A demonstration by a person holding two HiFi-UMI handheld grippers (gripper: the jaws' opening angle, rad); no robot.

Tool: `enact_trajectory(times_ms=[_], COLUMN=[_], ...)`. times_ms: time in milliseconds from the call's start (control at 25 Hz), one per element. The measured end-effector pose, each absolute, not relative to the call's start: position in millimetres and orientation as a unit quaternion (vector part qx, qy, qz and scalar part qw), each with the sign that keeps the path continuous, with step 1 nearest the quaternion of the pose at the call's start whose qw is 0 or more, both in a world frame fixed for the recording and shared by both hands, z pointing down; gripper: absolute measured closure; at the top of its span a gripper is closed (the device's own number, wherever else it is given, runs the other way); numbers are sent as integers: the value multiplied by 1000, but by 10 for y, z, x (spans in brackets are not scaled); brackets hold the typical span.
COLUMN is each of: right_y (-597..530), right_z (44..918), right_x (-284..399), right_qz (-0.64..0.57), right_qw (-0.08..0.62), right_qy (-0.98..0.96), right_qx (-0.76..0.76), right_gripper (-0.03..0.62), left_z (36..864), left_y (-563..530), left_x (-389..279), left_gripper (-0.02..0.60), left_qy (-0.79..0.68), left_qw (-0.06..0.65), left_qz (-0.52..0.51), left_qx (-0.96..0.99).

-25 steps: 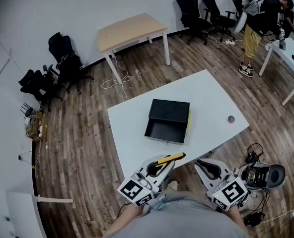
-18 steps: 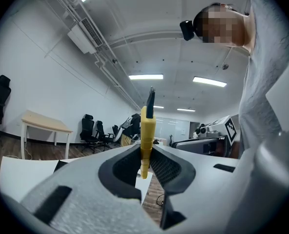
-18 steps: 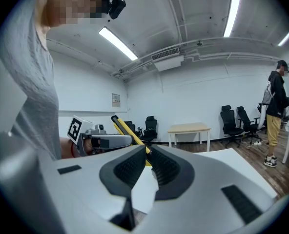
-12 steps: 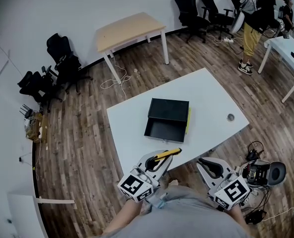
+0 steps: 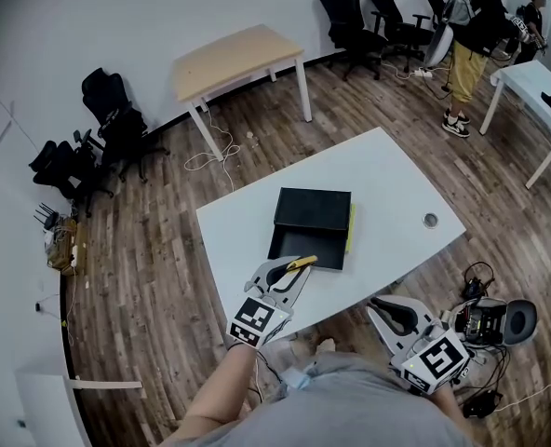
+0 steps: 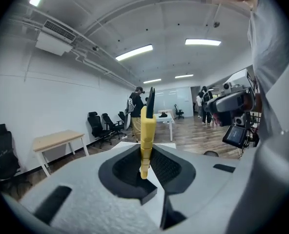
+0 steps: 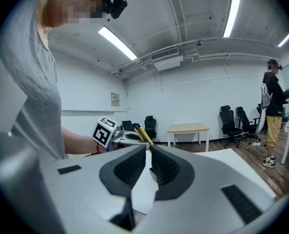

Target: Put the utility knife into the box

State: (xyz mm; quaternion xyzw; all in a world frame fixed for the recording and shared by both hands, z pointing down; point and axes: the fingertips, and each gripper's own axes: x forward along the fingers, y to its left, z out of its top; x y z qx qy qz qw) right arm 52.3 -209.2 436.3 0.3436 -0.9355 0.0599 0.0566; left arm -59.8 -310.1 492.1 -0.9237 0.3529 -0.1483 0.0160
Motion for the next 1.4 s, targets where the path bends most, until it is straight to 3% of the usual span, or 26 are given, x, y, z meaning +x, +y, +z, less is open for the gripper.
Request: enact_trajectory(times_ms=[120,360,640,1080,1400], right_y=[-2118,-2201,-2319,-2462,-2555], right_z=[4370,4420,4424,4489,4549], right_x=[520,507,453,289,261], right_qz=[62,68,68,78,82], right_qw=[57,62,66,80,86], right_qy=[-935,-933,-935,-938,-938], right_qx=[345,348,342,327,327], right_gripper=[562,562,562,562,562], left_z=[5067,5568,6220,6804,7224], left_y=[-3303,-3750,-3945,-4162,-4228], left_x=[-643,-750,-782,-768,-733], left_gripper=[515,515,515,515,515], left_qy=[356,384,407,430,451], left_qw=[-41,-325,-490,-611,-681], left_qz=[-140,14,104,228,209], left_qx=[-923,-864,-764,-625,-538])
